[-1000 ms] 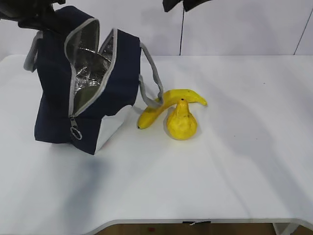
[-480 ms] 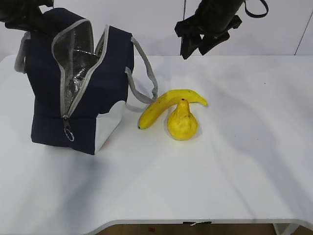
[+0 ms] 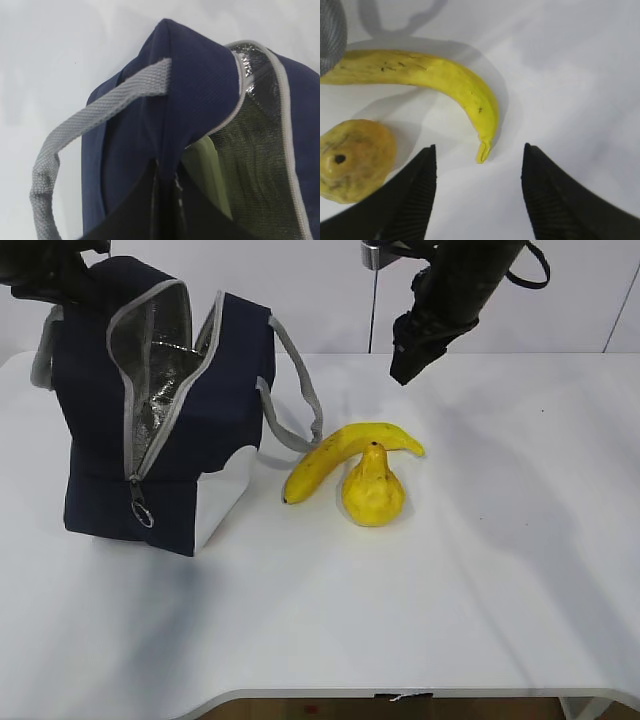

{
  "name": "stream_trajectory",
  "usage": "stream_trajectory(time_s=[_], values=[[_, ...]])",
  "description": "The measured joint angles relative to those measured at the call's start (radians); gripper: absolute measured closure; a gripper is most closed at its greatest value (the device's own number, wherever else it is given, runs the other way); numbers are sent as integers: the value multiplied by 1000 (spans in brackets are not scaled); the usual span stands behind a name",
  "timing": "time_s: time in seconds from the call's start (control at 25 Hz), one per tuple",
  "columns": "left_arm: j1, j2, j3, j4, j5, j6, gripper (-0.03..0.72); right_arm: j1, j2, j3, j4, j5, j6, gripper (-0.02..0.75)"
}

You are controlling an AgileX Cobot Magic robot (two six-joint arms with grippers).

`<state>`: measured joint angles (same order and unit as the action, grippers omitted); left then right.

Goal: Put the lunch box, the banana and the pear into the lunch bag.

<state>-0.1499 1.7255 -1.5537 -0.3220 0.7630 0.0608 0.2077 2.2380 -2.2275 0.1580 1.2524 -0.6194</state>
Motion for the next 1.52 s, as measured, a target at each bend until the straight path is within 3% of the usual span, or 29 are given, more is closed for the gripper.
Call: stream_trajectory(time_s=[0.24,0.44,0.6,1.52], values=[[0,0,0,-7,1,0,694,-51,17,0,108,-1,-275,295],[0,0,0,-23,-3,0,694,-55,61,0,152,-6,-444,205],[0,0,0,-51,-11,0,694,-55,85,2,158,-8,-546,183],[0,0,0,-62,-22,0,694,-55,243,2,252,-208,-730,181]])
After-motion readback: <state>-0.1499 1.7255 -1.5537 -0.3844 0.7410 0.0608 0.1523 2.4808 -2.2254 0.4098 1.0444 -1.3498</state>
